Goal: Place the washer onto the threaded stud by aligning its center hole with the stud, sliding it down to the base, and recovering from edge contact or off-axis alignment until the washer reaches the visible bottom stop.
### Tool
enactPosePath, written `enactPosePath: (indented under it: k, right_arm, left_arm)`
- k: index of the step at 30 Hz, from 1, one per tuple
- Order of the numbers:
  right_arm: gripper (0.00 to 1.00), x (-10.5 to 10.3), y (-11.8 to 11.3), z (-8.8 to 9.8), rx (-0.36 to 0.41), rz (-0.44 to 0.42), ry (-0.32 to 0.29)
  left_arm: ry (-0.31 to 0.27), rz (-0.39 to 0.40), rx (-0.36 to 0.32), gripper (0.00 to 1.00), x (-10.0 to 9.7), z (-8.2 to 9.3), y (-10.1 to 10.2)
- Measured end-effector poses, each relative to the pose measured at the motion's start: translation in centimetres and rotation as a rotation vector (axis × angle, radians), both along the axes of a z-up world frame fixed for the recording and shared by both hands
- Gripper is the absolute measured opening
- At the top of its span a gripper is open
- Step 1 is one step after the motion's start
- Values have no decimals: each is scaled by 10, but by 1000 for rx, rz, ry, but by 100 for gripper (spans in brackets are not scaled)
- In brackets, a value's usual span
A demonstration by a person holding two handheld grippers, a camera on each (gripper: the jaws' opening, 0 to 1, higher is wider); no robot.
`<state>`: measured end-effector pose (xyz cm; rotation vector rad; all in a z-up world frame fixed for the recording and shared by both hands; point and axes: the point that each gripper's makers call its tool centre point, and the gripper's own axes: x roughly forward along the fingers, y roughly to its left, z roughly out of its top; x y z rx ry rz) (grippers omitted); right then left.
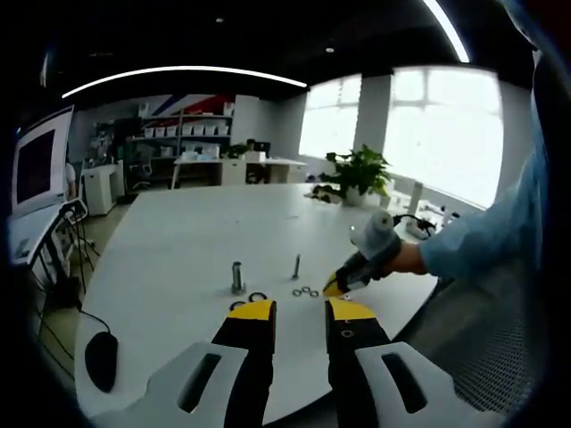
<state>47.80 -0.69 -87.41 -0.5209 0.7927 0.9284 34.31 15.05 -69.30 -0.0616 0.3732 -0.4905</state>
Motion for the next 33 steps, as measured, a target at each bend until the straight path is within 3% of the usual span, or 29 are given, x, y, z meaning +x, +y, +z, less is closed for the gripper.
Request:
enactPosePath:
  k: [3,10,16,24,33]
  right_arm:
    - [3,0,-2,0,-5,4,-2]
    - [3,22,-14,21,54,-79,-27]
    - [3,32,-27,33,94,-135,2]
    - [8,18,-35,33,54,-67,85]
    - [11,-8,-54,15,-113,78,155]
  left_arm:
    - [0,-1,2,20,0,0,0]
    - [1,1,1,20,0,0,0]
    - [0,-2,1,20,0,0,0]
    - [-4,-5,-3,20,0,1,-1]
    - [-3,-14,-2,20,-1,1,-2]
